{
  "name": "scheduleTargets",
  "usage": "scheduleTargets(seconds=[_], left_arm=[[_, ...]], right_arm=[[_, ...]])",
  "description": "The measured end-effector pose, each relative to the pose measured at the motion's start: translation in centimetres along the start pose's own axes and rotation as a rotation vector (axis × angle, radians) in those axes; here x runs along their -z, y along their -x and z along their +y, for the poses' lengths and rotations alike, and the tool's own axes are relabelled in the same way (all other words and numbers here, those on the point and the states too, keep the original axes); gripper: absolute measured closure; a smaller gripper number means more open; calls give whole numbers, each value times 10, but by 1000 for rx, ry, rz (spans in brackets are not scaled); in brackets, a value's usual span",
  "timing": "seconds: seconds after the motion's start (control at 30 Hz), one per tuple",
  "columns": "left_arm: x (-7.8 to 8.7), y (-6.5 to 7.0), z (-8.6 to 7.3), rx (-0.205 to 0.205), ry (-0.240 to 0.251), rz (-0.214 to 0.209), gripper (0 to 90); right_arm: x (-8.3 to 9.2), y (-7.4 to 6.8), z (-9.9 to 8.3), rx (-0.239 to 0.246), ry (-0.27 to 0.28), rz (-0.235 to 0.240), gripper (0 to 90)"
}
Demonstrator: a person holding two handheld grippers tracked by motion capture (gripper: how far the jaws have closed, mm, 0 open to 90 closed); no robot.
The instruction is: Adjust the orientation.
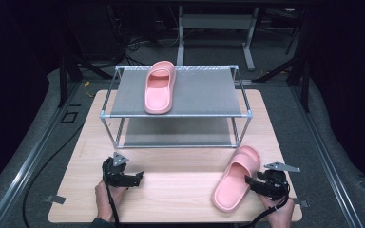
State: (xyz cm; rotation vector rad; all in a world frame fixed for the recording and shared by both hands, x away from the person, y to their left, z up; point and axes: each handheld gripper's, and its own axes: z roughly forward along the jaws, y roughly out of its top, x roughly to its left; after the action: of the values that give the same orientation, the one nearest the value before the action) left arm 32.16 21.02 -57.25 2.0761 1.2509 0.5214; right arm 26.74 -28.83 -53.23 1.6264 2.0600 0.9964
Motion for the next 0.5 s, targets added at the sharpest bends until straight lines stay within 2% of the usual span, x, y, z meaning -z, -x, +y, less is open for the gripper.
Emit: scheduleTargets(seconds=[0.1,0.13,0.47,0.5], left_arm=[[0,0,0,0,0,0,0],[0,0,0,0,0,0,0],[0,0,0,0,0,0,0],[0,0,0,0,0,0,0]], right_arm=[[0,-2,1,2,9,-20,500],[1,-2,2,3,-2,-20,512],[3,0,0,11,-13,1,570],[4,-1,0,17,-17,-18,588]])
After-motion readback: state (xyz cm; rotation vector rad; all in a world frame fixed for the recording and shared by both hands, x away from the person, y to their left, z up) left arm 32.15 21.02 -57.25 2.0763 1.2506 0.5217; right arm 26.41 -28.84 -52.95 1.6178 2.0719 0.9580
